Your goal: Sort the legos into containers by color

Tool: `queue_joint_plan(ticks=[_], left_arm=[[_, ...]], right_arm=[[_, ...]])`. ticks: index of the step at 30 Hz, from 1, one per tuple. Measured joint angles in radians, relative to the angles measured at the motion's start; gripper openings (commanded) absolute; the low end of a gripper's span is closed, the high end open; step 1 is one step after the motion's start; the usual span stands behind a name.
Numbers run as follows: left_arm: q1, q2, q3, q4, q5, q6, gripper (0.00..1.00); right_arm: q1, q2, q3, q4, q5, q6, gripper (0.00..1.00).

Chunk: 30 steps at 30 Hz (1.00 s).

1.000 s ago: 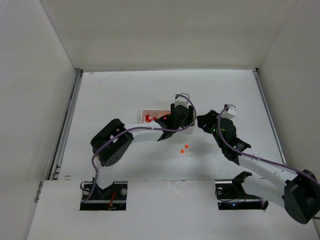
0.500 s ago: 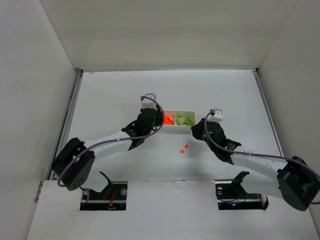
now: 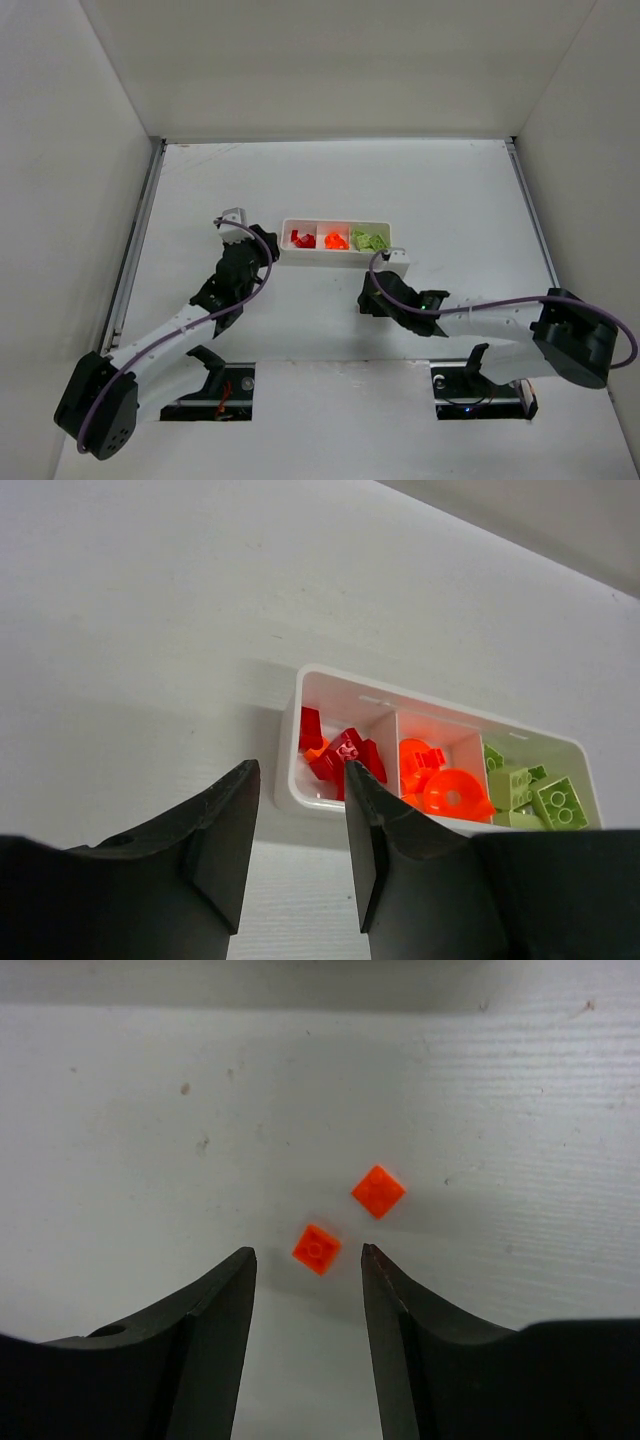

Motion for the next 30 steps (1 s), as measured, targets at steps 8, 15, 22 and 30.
queue_joint_plan(ticks=[8, 15, 22, 30], left_arm=[[0.003, -0.017, -0.014, 0.009, -0.001, -0.019, 0.40], [-0.005, -0.011, -0.014, 0.014, 0.000, -0.024, 0.41], [-0.005, -0.016, -0.016, 0.015, 0.000, -0.026, 0.42], [-0.005, -0.016, -0.016, 0.021, 0.000, -0.026, 0.43]], right_arm=[[0.029, 0.106, 0.077, -0.056, 0.010, 0.042, 0.45], [0.046, 0.151, 0.106, -0.072, 0.037, 0.063, 0.40], [0.090, 0.241, 0.189, -0.119, 0.132, 0.061, 0.33], [0.121, 0.287, 0.232, -0.159, 0.210, 0.056, 0.17]])
